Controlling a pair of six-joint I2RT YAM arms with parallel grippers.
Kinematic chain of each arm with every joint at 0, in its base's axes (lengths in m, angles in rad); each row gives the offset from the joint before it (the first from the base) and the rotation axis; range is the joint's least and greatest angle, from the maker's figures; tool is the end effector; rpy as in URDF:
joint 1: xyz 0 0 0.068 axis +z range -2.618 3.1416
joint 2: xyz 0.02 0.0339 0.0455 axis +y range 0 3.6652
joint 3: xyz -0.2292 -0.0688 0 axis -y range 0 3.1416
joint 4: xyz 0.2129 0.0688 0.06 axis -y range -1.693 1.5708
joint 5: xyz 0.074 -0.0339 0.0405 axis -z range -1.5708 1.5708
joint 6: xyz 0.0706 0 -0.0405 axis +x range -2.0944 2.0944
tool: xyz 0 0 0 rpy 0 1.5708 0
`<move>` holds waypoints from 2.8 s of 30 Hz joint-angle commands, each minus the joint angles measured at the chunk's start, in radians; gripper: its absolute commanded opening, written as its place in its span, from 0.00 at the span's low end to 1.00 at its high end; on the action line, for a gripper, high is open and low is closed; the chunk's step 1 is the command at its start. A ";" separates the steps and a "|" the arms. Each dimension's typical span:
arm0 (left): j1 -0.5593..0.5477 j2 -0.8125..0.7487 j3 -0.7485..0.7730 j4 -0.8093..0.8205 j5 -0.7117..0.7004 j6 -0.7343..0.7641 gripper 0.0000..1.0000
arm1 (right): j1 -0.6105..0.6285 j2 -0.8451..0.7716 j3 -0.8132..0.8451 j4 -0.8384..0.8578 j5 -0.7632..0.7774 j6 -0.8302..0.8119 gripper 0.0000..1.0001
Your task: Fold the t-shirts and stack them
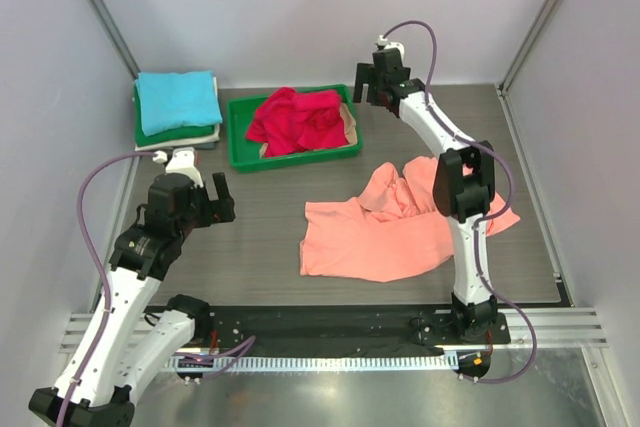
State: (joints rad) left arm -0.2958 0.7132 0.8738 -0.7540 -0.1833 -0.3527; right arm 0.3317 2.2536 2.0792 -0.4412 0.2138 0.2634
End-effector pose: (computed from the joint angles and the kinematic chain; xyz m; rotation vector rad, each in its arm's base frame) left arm 0.1627 -0.0361 0.2765 -0.1666 2.1518 -0.1774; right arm 0.4790 0.1491 0.2309 0.0463 2.1718 0.1066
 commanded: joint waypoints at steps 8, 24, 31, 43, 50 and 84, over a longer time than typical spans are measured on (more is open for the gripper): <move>0.000 -0.038 0.030 -0.035 -0.018 -0.020 1.00 | 0.035 0.145 0.073 0.050 -0.125 -0.006 0.95; 0.000 -0.057 -0.013 -0.001 0.027 -0.029 1.00 | -0.037 0.049 -0.152 0.052 -0.010 0.129 0.01; 0.000 -0.092 -0.024 0.018 0.093 -0.023 1.00 | -0.262 -0.267 -0.609 0.052 0.123 0.408 0.01; 0.000 -0.112 -0.033 0.039 0.166 -0.012 1.00 | -0.600 -0.640 -1.051 0.075 0.161 0.744 0.01; 0.000 -0.118 -0.039 0.039 0.147 -0.022 1.00 | -0.614 -0.485 -0.938 0.082 0.105 0.864 0.01; -0.221 0.806 0.050 0.521 0.314 -0.390 0.91 | -0.447 -0.859 -0.935 0.088 -0.030 0.294 1.00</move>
State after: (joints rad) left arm -0.5049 1.3926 0.8654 -0.4068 0.0708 -0.6518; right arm -0.2253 1.4567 1.1728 -0.3954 0.2314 0.6605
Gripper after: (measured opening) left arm 0.929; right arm 0.996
